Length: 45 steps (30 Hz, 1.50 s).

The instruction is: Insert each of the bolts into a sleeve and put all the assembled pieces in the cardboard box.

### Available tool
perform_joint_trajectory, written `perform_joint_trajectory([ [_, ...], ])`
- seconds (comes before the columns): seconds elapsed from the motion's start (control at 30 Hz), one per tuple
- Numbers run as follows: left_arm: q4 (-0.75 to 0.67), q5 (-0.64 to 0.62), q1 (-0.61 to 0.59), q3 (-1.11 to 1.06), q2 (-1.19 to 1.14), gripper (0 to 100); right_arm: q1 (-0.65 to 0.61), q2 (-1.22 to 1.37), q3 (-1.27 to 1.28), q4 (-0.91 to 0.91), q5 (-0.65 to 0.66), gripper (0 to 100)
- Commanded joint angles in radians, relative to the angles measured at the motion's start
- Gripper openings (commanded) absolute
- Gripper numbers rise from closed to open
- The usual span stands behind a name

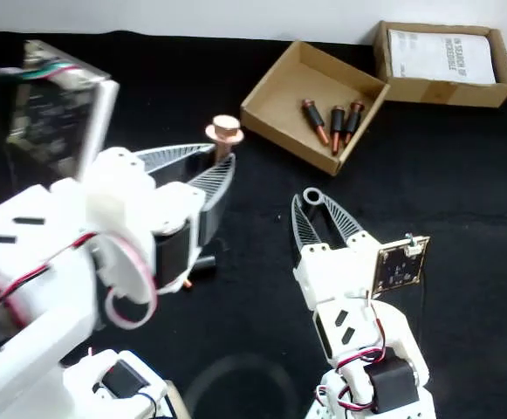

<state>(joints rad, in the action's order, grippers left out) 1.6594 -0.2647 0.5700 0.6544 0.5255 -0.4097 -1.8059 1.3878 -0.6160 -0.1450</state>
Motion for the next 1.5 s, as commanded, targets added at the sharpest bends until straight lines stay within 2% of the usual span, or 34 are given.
perform_joint_trajectory([
  [0.0,-0.164,0.003,0.005,-0.173,0.031,1,-0.008,0.004,-0.002,0.024,-0.003,0.7],
  [0.4,-0.695,0.005,0.007,-0.653,0.035,1,-0.008,0.002,-0.002,0.024,-0.003,0.7],
  [0.6,-0.858,0.003,0.039,-0.794,0.035,1,-0.008,0.002,-0.002,0.024,-0.003,0.7],
  [0.83,-0.937,0.003,0.122,-0.858,0.035,1,-0.008,0.004,-0.001,0.024,-0.003,0.7],
  [1.0,-0.945,0.006,0.148,-0.857,0.035,1,-0.007,0.004,-0.001,0.024,-0.003,0.7],
  [1.47,-0.945,0.009,0.085,-0.886,0.031,1,-0.004,0.004,-0.001,0.024,-0.003,0.7],
])
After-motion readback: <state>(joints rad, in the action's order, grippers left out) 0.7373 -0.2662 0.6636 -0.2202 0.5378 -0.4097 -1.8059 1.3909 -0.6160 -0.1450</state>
